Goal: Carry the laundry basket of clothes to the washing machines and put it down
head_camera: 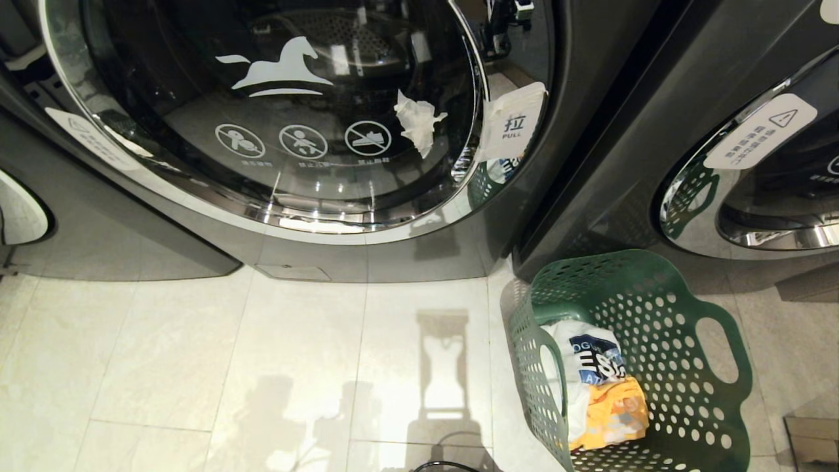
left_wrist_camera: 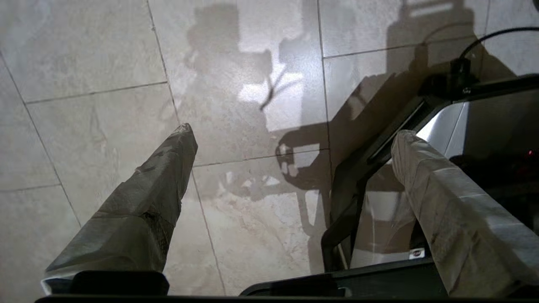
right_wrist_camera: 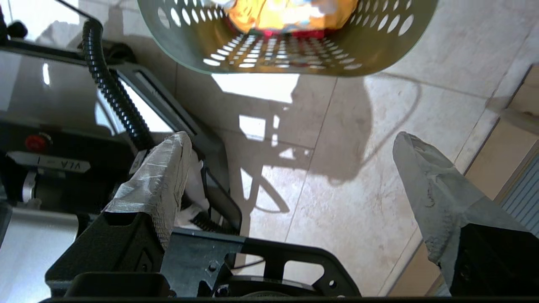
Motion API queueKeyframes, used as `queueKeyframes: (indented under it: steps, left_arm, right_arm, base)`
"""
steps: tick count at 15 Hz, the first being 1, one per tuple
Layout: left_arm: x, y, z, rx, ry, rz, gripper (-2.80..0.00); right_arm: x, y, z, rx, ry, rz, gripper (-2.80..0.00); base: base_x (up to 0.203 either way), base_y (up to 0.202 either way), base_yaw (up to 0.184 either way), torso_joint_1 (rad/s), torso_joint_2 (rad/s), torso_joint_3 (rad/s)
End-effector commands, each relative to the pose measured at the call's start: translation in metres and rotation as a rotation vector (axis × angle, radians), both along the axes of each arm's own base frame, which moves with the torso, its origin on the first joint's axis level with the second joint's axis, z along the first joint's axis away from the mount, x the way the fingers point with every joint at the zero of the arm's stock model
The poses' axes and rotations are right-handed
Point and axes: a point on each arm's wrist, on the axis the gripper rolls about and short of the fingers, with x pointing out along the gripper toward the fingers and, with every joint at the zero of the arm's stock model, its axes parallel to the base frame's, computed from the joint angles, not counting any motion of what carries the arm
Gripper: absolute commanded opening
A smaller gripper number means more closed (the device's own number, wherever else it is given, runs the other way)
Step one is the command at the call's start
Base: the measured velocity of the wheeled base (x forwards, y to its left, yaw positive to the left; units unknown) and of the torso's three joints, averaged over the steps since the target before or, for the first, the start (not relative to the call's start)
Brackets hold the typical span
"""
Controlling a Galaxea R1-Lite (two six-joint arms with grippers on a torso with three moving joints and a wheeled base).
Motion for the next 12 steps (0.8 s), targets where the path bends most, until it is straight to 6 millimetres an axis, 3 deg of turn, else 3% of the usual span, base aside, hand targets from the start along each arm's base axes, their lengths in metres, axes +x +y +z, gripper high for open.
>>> queueKeyframes:
  steps: [1,4,7,10,12]
  left_arm:
    - [-0.003,0.0,-0.003,0.025,0.007,-0.019,0.0]
    - [0.005,0.001,-0.004,0.127,0.104,0.011,0.0]
    - [0.004,0.006,-0.003,0.135,0.09,0.197,0.0]
    - [-0.008,0.008,0.0,0.119,-0.035,0.296,0.0]
    - [-0.019,0.004,-0.001,0.052,-0.152,0.199,0.0]
  right_arm:
    - [-0.005,0.0,0.0,0.0,-0.044,0.0,0.0]
    - [-0.005,0.0,0.0,0.0,-0.05,-0.003,0.0]
    - [-0.004,0.0,0.0,0.0,-0.041,-0.005,0.0]
    - [-0.005,0.0,0.0,0.002,-0.055,-0.012,0.0]
    - [-0.013,0.0,0.0,0.003,-0.144,-0.02,0.0]
  base:
    - [0.0,0.0,0.0,0.0,0.0,0.0]
    - [0.0,0.0,0.0,0.0,0.0,0.0]
    - [0.0,0.0,0.0,0.0,0.0,0.0]
    - [0.0,0.0,0.0,0.0,0.0,0.0]
    - [0.0,0.0,0.0,0.0,0.0,0.0]
